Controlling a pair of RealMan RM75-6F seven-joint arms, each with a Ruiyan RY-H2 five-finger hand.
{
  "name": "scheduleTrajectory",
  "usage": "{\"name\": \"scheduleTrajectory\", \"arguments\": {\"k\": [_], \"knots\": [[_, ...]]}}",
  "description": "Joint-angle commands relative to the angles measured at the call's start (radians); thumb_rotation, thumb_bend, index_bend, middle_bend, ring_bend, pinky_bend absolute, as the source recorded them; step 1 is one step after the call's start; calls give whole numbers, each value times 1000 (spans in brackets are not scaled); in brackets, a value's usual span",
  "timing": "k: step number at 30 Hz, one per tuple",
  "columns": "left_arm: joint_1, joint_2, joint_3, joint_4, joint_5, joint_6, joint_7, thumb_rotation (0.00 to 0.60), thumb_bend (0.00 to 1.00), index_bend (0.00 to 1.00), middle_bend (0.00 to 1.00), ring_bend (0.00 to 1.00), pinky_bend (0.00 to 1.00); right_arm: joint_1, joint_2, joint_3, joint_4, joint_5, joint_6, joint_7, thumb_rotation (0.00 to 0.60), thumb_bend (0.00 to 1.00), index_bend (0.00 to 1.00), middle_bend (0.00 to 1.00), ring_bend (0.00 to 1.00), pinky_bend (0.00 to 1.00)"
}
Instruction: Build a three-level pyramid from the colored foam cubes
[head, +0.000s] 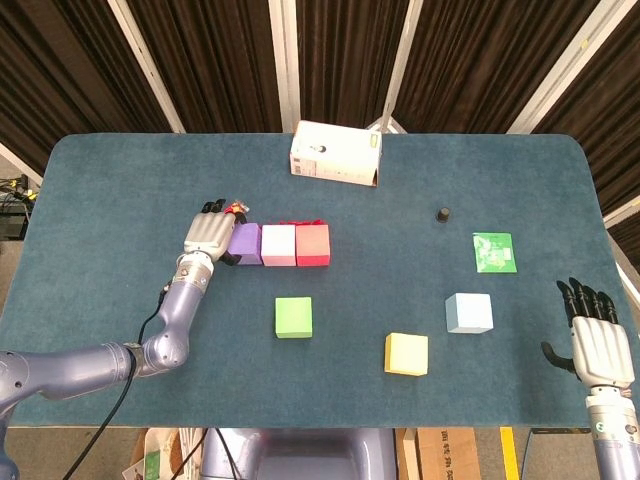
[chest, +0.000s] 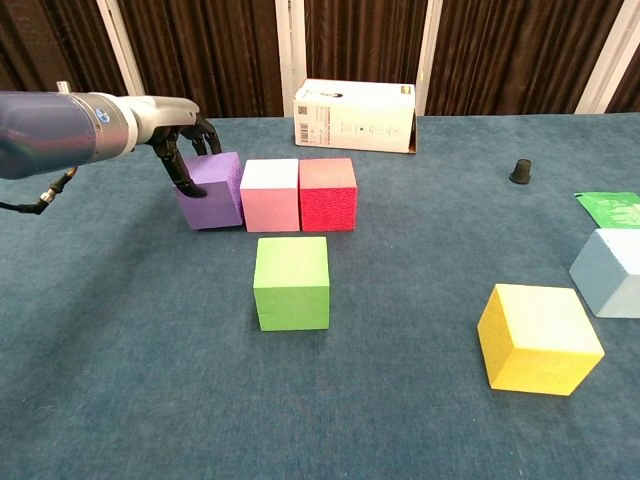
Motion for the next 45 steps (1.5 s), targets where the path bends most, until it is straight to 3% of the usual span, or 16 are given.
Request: {"name": "scheduleTrajectory", "arguments": {"k": [1,17,31,45], "knots": [[-2,-5,-2,5,-2,1,2,600,392,313,287,0,0,0,1,0,-1,1,-1,0,600,290,28,18,0,0],[-17,-23,-9,10,-29,8,37,600,387,316,284,0,0,1,2,1,-2,7,-5,-2,600,290,28,18,0,0],[-37,-14,-26,-22,-129,37,100,600,381,311,270,0,0,3,6,0,-1,10,-11,5,600,290,28,18,0,0],[-44,-27,-30,-3,-131,46,115,600,381,310,263,0,0,6,4,1,0,20,-17,-3,600,290,28,18,0,0]]}}
